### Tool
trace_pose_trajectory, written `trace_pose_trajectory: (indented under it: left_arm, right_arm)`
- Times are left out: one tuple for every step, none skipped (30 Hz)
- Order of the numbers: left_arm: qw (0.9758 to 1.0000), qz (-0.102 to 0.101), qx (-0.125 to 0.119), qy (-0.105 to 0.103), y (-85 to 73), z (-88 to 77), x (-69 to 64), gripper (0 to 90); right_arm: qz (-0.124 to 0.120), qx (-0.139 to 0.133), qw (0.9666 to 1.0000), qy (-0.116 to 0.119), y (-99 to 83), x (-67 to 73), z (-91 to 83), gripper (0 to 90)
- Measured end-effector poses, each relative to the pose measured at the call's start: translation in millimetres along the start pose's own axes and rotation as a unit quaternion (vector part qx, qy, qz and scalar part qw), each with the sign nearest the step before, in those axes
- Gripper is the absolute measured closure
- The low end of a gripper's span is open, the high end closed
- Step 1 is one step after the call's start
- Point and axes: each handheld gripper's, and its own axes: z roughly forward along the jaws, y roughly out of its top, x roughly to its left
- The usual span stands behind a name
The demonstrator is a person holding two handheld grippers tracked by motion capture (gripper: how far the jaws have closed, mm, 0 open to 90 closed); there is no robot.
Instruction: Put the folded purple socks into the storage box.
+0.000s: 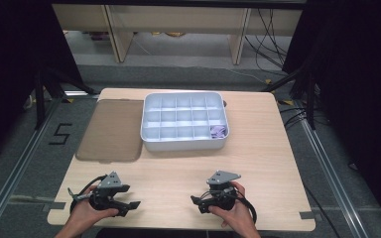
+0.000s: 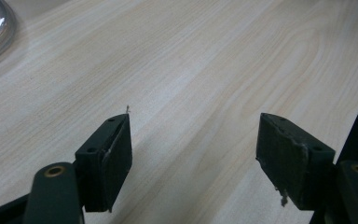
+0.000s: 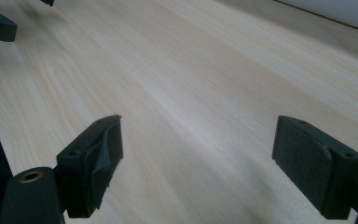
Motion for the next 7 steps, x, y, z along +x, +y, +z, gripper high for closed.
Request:
trace_pose_trajectory:
  left_arm:
    - [1.0, 0.0, 0.0, 0.0, 0.0, 0.0, 0.0, 26.6]
    - [1.0, 0.001, 0.0, 0.0, 0.0, 0.1, 0.1, 26.5]
    - [1.0, 0.001, 0.0, 0.001, 0.0, 0.1, 0.1, 26.3]
    - [1.0, 0.001, 0.0, 0.001, -0.1, 0.2, 0.2, 26.2]
    - [1.0, 0.001, 0.0, 0.001, -0.1, 0.2, 0.2, 26.1]
    - [1.0, 0.0, -0.002, 0.004, -0.1, 0.4, 0.2, 26.1]
    - [1.0, 0.0, -0.001, 0.005, -0.1, 0.4, 0.3, 26.1]
  right_arm:
    - [-0.002, 0.0, 1.0, -0.003, -0.3, -0.5, 0.4, 17.3]
    - [0.005, 0.003, 1.0, -0.001, -0.1, 0.1, -0.2, 17.3]
    - [0.008, 0.002, 1.0, 0.002, -0.3, 0.4, 0.2, 17.4]
    - [-0.002, 0.001, 1.0, 0.002, -0.1, -0.7, 0.5, 17.3]
    - [-0.004, 0.002, 1.0, 0.002, -0.1, -0.9, 0.5, 17.3]
    - [-0.004, 0.002, 1.0, 0.002, -0.2, -1.1, 0.7, 17.3]
    - [-0.004, 0.002, 1.0, 0.002, -0.2, -1.1, 0.7, 17.3]
